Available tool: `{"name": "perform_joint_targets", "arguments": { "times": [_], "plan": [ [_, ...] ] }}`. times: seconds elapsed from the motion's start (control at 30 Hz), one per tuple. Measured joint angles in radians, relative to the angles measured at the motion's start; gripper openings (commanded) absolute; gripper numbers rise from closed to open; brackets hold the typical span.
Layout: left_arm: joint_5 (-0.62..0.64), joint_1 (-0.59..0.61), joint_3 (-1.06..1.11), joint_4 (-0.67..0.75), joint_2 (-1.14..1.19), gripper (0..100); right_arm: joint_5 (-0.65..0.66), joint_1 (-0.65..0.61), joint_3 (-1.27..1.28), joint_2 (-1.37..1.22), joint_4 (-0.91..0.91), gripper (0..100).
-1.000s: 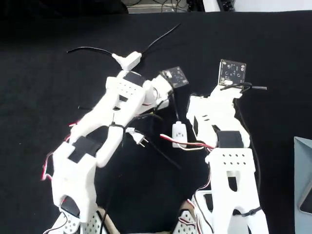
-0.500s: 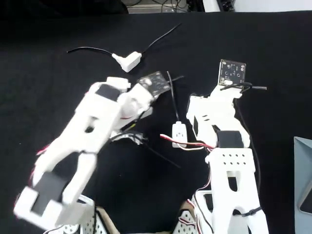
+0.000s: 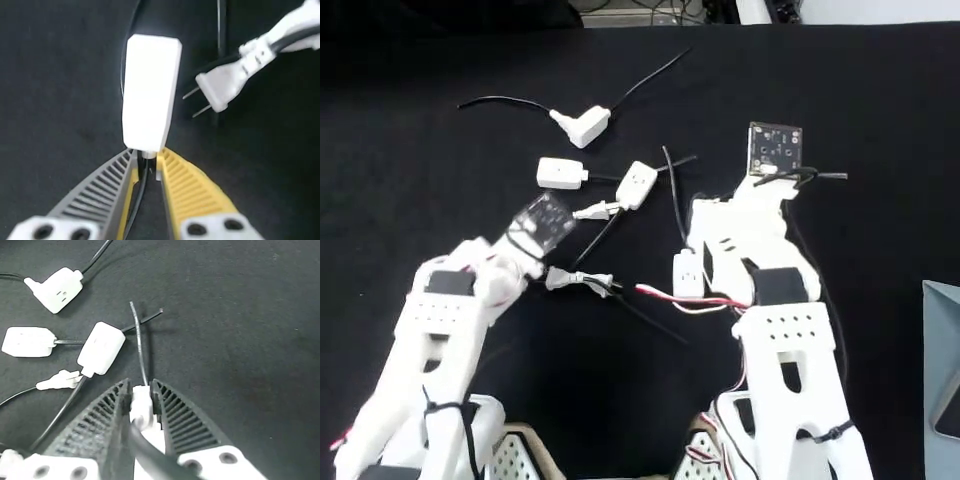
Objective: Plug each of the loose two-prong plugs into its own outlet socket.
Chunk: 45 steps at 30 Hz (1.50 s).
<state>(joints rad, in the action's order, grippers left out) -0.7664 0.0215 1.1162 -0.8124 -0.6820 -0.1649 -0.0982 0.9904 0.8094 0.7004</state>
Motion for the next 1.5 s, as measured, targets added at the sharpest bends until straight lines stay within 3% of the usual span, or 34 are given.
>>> {"name": "perform_joint_targets", "arguments": {
  "times": [0.17,0.4,0.57,0.67,0.9,1.07,1.2,1.37,1.5],
  "plan": [
    [-0.048,0.006,0.135,0.051,-0.025,23,0.0,-0.032,0.002,0.0,0.0,1.2],
    [-0.003,0.084,0.163,0.052,-0.08,24,0.0,-0.043,0.002,0.0,0.0,1.2],
    [0.014,0.117,0.199,0.015,-0.256,24,0.0,-0.043,0.002,0.0,0.0,1.2],
    [0.089,0.144,0.203,0.012,-0.394,24,0.0,-0.057,0.009,0.0,0.0,1.2],
    [0.157,0.086,0.203,-0.074,-0.554,24,0.0,-0.071,0.02,0.0,0.0,1.2],
    [0.157,0.031,0.219,-0.069,-0.508,24,0.0,-0.074,0.02,0.0,0.0,1.2],
    [0.157,0.028,0.219,0.021,-0.402,24,0.0,-0.075,0.02,0.0,0.0,1.2],
    [0.157,0.02,0.164,0.069,-0.215,35,0.0,-0.074,0.02,0.0,0.0,1.2],
    [0.19,0.017,0.055,0.071,-0.048,35,0.0,-0.074,0.02,0.0,0.0,1.2]
  ]
}}
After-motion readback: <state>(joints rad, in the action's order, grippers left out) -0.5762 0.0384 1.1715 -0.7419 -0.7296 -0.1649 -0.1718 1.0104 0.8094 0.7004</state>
